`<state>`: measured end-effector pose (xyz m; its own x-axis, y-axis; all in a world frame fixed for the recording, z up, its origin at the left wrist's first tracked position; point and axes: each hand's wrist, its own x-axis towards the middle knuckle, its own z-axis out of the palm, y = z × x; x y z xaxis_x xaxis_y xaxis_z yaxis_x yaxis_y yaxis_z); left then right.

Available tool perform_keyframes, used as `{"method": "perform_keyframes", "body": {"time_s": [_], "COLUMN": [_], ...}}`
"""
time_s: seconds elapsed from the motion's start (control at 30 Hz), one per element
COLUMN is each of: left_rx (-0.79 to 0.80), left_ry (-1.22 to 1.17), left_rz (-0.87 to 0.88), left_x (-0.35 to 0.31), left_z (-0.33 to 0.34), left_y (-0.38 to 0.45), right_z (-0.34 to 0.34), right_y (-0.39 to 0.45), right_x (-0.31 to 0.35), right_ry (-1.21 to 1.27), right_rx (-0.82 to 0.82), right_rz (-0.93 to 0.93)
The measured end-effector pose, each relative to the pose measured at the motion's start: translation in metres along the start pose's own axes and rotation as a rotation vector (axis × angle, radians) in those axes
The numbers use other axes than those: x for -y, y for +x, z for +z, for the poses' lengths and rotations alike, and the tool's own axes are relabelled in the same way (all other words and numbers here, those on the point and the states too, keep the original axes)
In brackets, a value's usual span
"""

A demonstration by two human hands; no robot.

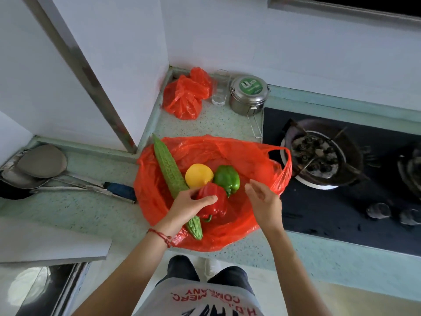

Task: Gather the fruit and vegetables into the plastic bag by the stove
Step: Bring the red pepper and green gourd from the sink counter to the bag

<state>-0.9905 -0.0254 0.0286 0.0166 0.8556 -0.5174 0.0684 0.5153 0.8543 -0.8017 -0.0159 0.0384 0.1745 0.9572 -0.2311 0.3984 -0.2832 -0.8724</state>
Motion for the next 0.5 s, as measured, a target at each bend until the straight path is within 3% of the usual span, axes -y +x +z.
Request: {"method": "perform_keyframes", "body": {"time_s": [0.13,0.5], "left_rx": [-0.013,-0.134], "left_ry": [0.068,0.318], "left_rz": [-0.053,0.012], "left_x": [0.014,0.028], "left_z": [0.015,0.039], "left_y": [0.009,0.021], "right_z": [-0.011,-0.022], "right_y": [-0.001,0.001], "right_x": [-0.007,-0.018], "right_ry": [0.015,0.042], "right_rx": [-0.024,0.001], "right_rz": [0.018,0.006]}}
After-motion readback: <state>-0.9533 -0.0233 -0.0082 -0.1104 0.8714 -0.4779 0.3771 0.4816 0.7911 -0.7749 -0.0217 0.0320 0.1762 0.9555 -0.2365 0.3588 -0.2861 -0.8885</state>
